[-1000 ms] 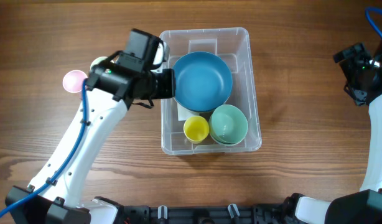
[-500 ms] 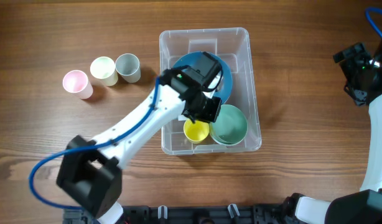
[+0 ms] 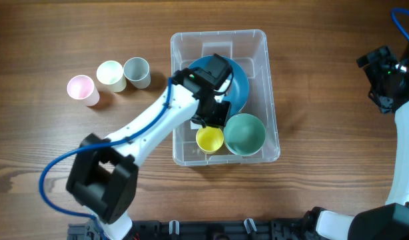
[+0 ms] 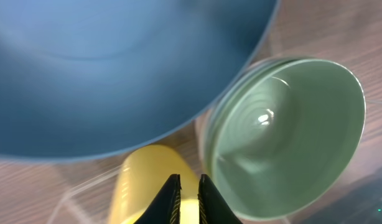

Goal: Pack container
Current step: 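Move the left gripper to the pink cup and grasp it, then carry the pink cup over and insert it into the yellow cup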

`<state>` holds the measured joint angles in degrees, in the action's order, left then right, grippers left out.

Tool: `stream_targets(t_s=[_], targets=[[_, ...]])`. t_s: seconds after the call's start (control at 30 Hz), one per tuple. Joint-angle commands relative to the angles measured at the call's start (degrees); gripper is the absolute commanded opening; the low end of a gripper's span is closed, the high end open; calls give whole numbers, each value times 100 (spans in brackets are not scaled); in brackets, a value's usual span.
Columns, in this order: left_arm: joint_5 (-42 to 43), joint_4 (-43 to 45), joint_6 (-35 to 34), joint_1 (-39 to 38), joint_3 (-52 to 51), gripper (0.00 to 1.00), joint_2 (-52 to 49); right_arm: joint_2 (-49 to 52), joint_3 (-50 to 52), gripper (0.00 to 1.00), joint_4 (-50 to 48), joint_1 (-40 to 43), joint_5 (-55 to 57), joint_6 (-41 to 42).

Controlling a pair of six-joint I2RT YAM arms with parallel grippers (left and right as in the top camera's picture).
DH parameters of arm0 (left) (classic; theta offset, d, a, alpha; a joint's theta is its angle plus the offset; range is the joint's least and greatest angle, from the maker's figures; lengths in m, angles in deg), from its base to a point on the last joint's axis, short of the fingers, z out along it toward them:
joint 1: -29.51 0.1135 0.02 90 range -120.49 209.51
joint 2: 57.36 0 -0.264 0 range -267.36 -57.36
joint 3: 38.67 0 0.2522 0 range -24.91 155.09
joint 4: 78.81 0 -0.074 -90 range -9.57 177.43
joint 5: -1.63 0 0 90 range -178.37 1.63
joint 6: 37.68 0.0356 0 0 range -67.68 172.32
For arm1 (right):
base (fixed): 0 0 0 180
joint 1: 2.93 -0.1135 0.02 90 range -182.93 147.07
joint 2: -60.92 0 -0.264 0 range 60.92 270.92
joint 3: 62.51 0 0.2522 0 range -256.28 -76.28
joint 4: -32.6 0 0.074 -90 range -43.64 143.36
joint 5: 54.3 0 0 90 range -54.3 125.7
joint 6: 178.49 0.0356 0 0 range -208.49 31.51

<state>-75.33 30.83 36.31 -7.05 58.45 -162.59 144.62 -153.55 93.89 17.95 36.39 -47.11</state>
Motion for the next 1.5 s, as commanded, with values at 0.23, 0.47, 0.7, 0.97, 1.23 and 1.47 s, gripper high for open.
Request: stream_targets(t_s=[0.23, 0.47, 0.7, 0.97, 1.23, 1.47], targets=[[-1631, -1019, -321, 3292, 374, 52, 1727, 74, 13, 100, -15, -17, 59, 79], [-444, -752, 61, 5641, 361, 59, 737, 74, 13, 100, -13, -17, 59, 79], [-361, -92, 179, 6168, 361, 58, -424, 74, 13, 100, -13, -17, 59, 79], [-376, 46, 234, 6151, 361, 6, -1108, 74, 13, 100, -15, -17, 59, 79], [-503, -1025, 210, 6310, 1128, 4, 76, 74, 13, 99, -15, -17, 59, 79], [680, -2253, 1003, 4944, 1257, 4, 1510, 74, 13, 100, -15, -17, 59, 79]])
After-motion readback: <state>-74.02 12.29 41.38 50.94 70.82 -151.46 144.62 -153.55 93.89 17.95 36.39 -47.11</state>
